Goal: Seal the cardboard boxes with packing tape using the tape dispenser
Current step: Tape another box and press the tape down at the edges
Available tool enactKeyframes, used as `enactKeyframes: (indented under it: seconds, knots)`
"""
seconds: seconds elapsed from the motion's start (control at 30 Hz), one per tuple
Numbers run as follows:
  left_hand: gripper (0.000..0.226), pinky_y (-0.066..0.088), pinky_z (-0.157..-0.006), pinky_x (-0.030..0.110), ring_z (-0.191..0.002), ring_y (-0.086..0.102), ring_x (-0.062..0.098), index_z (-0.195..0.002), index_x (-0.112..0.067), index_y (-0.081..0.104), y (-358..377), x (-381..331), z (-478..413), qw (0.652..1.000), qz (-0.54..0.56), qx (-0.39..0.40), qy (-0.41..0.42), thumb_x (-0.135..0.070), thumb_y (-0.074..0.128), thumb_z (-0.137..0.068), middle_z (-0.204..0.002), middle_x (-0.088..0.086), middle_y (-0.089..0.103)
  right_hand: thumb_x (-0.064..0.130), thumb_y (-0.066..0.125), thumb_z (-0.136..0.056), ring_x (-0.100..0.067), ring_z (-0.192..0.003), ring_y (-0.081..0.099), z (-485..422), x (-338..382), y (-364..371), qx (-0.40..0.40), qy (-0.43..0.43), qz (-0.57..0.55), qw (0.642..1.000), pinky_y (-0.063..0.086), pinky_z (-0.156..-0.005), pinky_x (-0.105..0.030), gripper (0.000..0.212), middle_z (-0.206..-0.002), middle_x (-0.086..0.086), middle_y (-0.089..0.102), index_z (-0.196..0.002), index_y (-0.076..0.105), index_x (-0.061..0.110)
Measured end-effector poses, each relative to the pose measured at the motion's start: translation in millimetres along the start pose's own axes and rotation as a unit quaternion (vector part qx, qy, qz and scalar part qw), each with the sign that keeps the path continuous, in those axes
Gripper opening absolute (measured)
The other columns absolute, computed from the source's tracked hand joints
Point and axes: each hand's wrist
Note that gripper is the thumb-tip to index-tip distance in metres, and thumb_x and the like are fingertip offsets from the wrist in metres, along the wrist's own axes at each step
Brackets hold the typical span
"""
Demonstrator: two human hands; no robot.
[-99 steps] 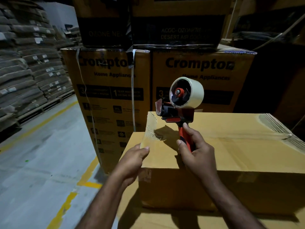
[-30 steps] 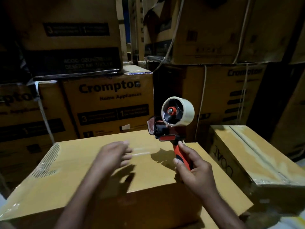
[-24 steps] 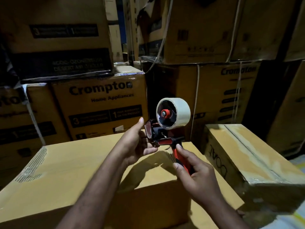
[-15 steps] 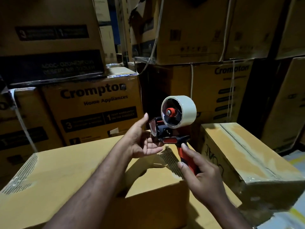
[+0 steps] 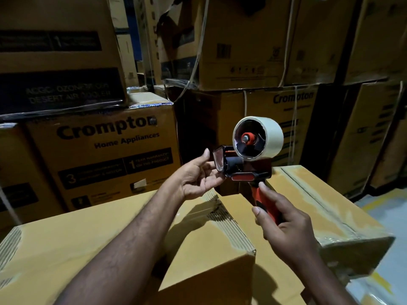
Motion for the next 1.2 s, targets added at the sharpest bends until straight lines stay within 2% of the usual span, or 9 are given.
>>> enactKeyframes:
  seconds: [0.2, 0.37, 0.43, 0.53, 0.63, 0.73, 0.87, 1.07, 1.2]
  knots:
    - [0.075, 0.063, -0.076, 0.048, -0.106, 0.069, 0.037, -0.118, 0.000, 0.063, -10.0, 2.1, -10.0, 0.998, -0.062, 0.025, -0.021, -0.064, 0.070, -0.078, -0.120, 0.024, 0.065, 0.039, 0.065, -0.084, -0.010, -0.111, 0.064, -2.3, 7.4, 7.1, 0.014, 0.010, 0.021, 1.000, 0.059, -0.087, -0.035, 0.057, -0.123, 0.040, 0.050, -0.134, 0.045, 0.059]
    - [0.080, 0.064, -0.066, 0.039, -0.084, 0.072, 0.027, -0.114, 0.002, 0.060, -13.3, 9.5, -15.8, 0.999, 0.026, -0.015, -0.030, -0.070, 0.066, -0.078, -0.099, 0.018, 0.068, 0.039, 0.065, -0.083, -0.012, -0.109, 0.066, -2.6, 9.5, 17.7, -0.006, 0.023, 0.011, 1.000, 0.060, -0.083, -0.037, 0.057, -0.127, 0.023, 0.059, -0.133, 0.047, 0.058]
    - [0.067, 0.064, -0.062, 0.036, -0.075, 0.073, 0.024, -0.108, 0.003, 0.060, -15.4, 14.7, -20.6, 0.997, 0.065, -0.035, -0.020, -0.058, 0.070, -0.083, -0.094, 0.017, 0.068, 0.039, 0.066, -0.082, -0.010, -0.110, 0.065, -3.0, 12.2, 22.2, -0.010, 0.028, 0.003, 1.000, 0.059, -0.086, -0.037, 0.056, -0.127, 0.029, 0.056, -0.132, 0.049, 0.059]
    - [0.022, 0.063, -0.060, 0.034, -0.061, 0.071, 0.021, -0.085, -0.003, 0.055, -20.0, 15.6, -23.3, 0.996, 0.069, -0.046, -0.018, -0.019, 0.069, -0.091, -0.069, 0.013, 0.066, 0.031, 0.070, -0.084, -0.009, -0.110, 0.065, -3.3, 13.3, 24.7, -0.004, 0.028, 0.010, 1.000, 0.058, -0.089, -0.035, 0.059, -0.126, 0.031, 0.054, -0.131, 0.050, 0.059]
    - [0.018, 0.064, -0.065, 0.037, -0.063, 0.073, 0.024, -0.072, 0.000, 0.058, -26.5, 6.0, -20.2, 0.998, 0.027, -0.054, -0.027, -0.001, 0.063, -0.089, -0.072, 0.016, 0.068, 0.024, 0.073, -0.085, -0.007, -0.113, 0.063, -2.6, 13.2, 23.6, 0.010, 0.025, 0.027, 0.999, 0.055, -0.092, -0.028, 0.062, -0.129, 0.031, 0.052, -0.132, 0.049, 0.058]
    - [0.008, 0.063, -0.059, 0.033, -0.064, 0.071, 0.021, -0.085, 0.003, 0.067, -32.0, -12.4, -20.8, 0.989, -0.113, -0.092, -0.019, 0.002, 0.061, -0.091, -0.078, 0.015, 0.070, 0.021, 0.074, -0.085, 0.007, -0.119, 0.054, -3.8, 15.7, 23.3, 0.018, 0.024, 0.032, 0.999, 0.051, -0.095, -0.021, 0.061, -0.128, 0.036, 0.050, -0.132, 0.053, 0.053]
    - [0.014, 0.059, -0.058, 0.027, -0.066, 0.068, 0.015, -0.087, -0.006, 0.069, -39.4, -38.6, -32.2, 0.937, -0.323, -0.131, -0.025, 0.000, 0.057, -0.091, -0.080, 0.009, 0.068, 0.016, 0.075, -0.085, 0.021, -0.116, 0.047, -10.3, 20.0, 26.8, 0.032, 0.022, 0.048, 0.998, 0.052, -0.094, -0.019, 0.058, -0.121, 0.041, 0.049, -0.132, 0.056, 0.043]
    - [0.010, 0.063, -0.061, 0.030, -0.062, 0.067, 0.017, -0.087, 0.000, 0.066, -46.0, -59.2, -35.9, 0.962, -0.251, -0.080, -0.078, 0.000, 0.072, -0.079, -0.077, 0.011, 0.067, 0.024, 0.073, -0.087, 0.018, -0.109, 0.050, -21.6, 23.1, 29.2, 0.048, 0.024, 0.085, 0.995, 0.053, -0.085, -0.012, 0.058, -0.120, 0.039, 0.045, -0.136, 0.052, 0.045]
    - [0.005, 0.061, -0.057, 0.027, -0.061, 0.065, 0.014, -0.091, 0.000, 0.066, -55.8, -58.7, -54.6, 0.943, -0.304, -0.103, -0.085, -0.002, 0.067, -0.086, -0.078, 0.009, 0.066, 0.025, 0.072, -0.088, 0.002, -0.114, 0.051, -28.7, 24.2, 33.0, 0.059, 0.031, 0.124, 0.990, 0.051, -0.088, -0.012, 0.059, -0.124, 0.035, 0.046, -0.139, 0.050, 0.043]
Point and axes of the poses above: each hand's wrist, its own z-axis away from the middle knuckle, its own y-axis out of the palm, x = y × z
